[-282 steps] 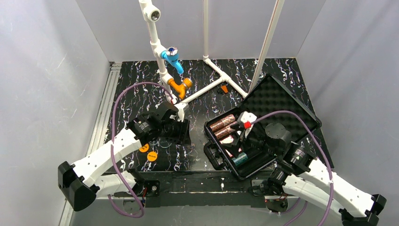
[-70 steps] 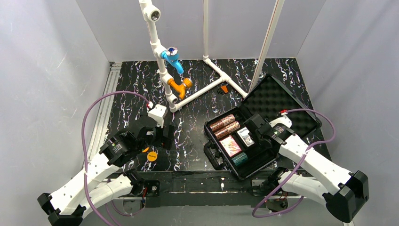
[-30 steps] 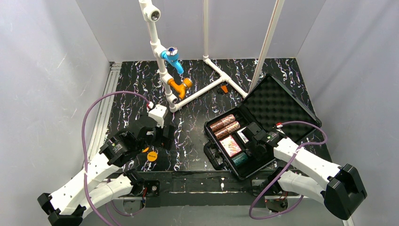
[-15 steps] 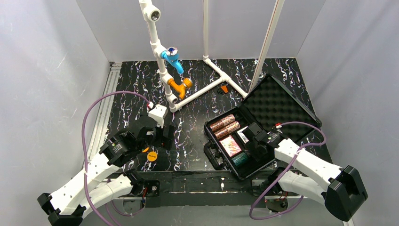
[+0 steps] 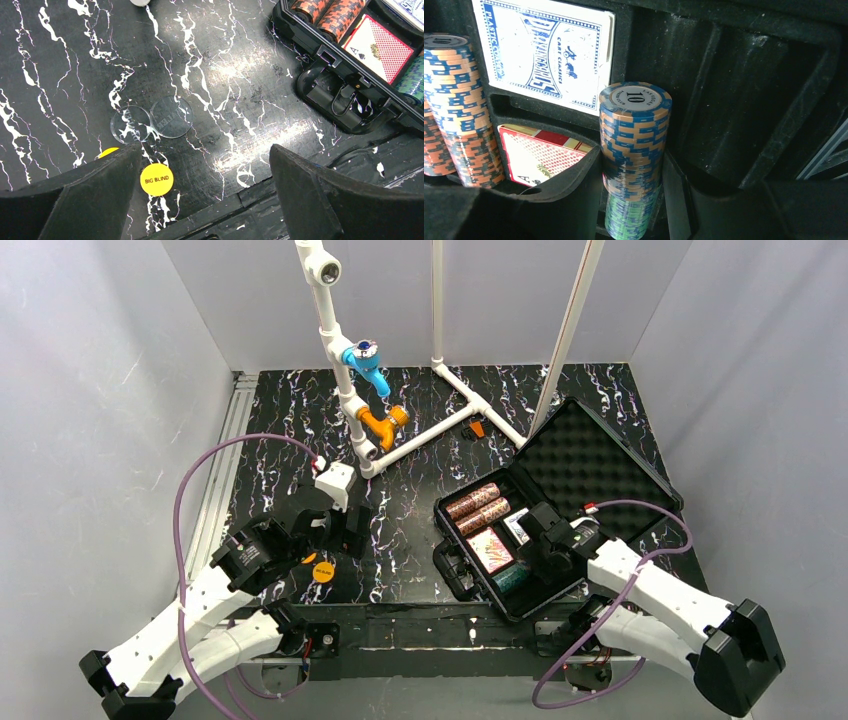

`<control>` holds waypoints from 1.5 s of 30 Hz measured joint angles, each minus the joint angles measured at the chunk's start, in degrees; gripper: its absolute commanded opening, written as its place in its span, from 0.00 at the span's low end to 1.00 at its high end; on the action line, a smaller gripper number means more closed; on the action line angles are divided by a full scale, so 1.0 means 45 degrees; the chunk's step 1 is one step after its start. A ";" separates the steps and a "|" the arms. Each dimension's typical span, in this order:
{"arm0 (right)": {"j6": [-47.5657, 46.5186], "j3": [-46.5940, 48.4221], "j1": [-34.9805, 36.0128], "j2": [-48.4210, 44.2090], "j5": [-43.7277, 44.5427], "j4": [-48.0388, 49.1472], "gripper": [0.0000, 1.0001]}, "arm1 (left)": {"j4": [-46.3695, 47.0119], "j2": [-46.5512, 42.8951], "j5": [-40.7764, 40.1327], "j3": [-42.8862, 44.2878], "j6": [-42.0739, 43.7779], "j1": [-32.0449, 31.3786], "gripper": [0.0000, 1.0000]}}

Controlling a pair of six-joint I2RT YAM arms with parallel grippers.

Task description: Pack up texas hold em set

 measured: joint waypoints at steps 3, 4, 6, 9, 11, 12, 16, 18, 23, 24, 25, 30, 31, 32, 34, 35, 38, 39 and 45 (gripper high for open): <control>-0.0058 -0.0126 0.0000 -0.0321 0.0000 0.0107 0.15 | -0.0005 0.0000 0.0005 0.0000 0.0000 0.0000 0.99; -0.0063 -0.0180 0.0000 -0.0432 -0.0005 0.0146 0.18 | -0.0005 0.0000 0.0010 0.0000 0.0000 0.0000 0.99; -0.0068 -0.0296 0.0000 -0.0704 -0.0005 0.0199 0.25 | -0.0005 0.0000 0.0015 0.0000 0.0000 0.0000 1.00; -0.0078 -0.0403 0.0000 -0.0845 -0.0024 0.0316 0.35 | -0.0005 0.0000 0.0039 0.0000 0.0000 0.0000 0.99; -0.0097 -0.0403 0.0000 -0.0840 -0.0049 0.0325 0.46 | -0.0005 0.0000 0.0044 0.0000 0.0000 0.0000 0.99; -0.0102 -0.0403 0.0000 -0.0840 -0.0053 0.0330 0.49 | -0.0005 0.0000 0.0044 0.0000 0.0000 0.0000 0.99; -0.0107 -0.0403 -0.0005 -0.0845 -0.0073 0.0355 0.61 | -0.0005 0.0000 0.0044 0.0000 0.0000 0.0000 0.99; -0.0155 -0.0403 0.0000 -0.0913 -0.0257 0.0408 0.65 | -0.0005 0.0000 0.0044 0.0000 0.0000 0.0000 0.99; -0.0185 -0.0403 0.0000 -0.1248 -0.0486 0.0500 0.71 | -0.0005 0.0000 0.0044 0.0000 0.0000 0.0000 0.99; -0.0185 -0.0403 0.0000 -0.1302 -0.0529 0.0495 0.72 | -0.0005 0.0000 0.0049 0.0000 0.0000 0.0000 0.99; -0.0189 -0.0403 0.0000 -0.1345 -0.0559 0.0481 0.72 | -0.0005 0.0000 0.0049 0.0000 0.0000 0.0000 0.99; -0.0199 -0.0403 0.0000 -0.1583 -0.0646 0.0355 0.72 | -0.0005 0.0005 0.0049 0.0000 0.0000 0.0000 0.99; -0.0199 -0.0403 0.0000 -0.1651 -0.0670 0.0306 0.73 | -0.0005 0.0005 0.0049 0.0000 0.0000 0.0000 0.99; -0.0204 -0.0398 0.0000 -0.1710 -0.0685 0.0262 0.73 | -0.0005 0.0005 0.0049 0.0000 0.0000 0.0000 1.00; -0.0214 -0.0398 0.0000 -0.1831 -0.0719 0.0155 0.74 | -0.0005 0.0010 0.0049 0.0000 0.0000 0.0000 0.99; -0.0238 -0.0374 0.0000 -0.1909 -0.0729 0.0141 0.74 | -0.0005 0.0015 0.0049 0.0000 0.0000 0.0000 0.99; -0.0486 -0.0058 0.0000 -0.2089 -0.0709 0.0083 0.76 | -0.0005 0.0015 0.0044 0.0000 0.0005 0.0000 0.99; -0.0583 0.0117 0.0000 -0.2123 -0.0656 0.0063 0.76 | -0.0005 0.0015 0.0049 0.0000 0.0000 0.0000 1.00; -0.1520 0.1190 0.0000 -0.2322 0.0121 -0.0180 0.76 | -0.0005 0.0029 0.0049 0.0000 0.0000 0.0000 0.99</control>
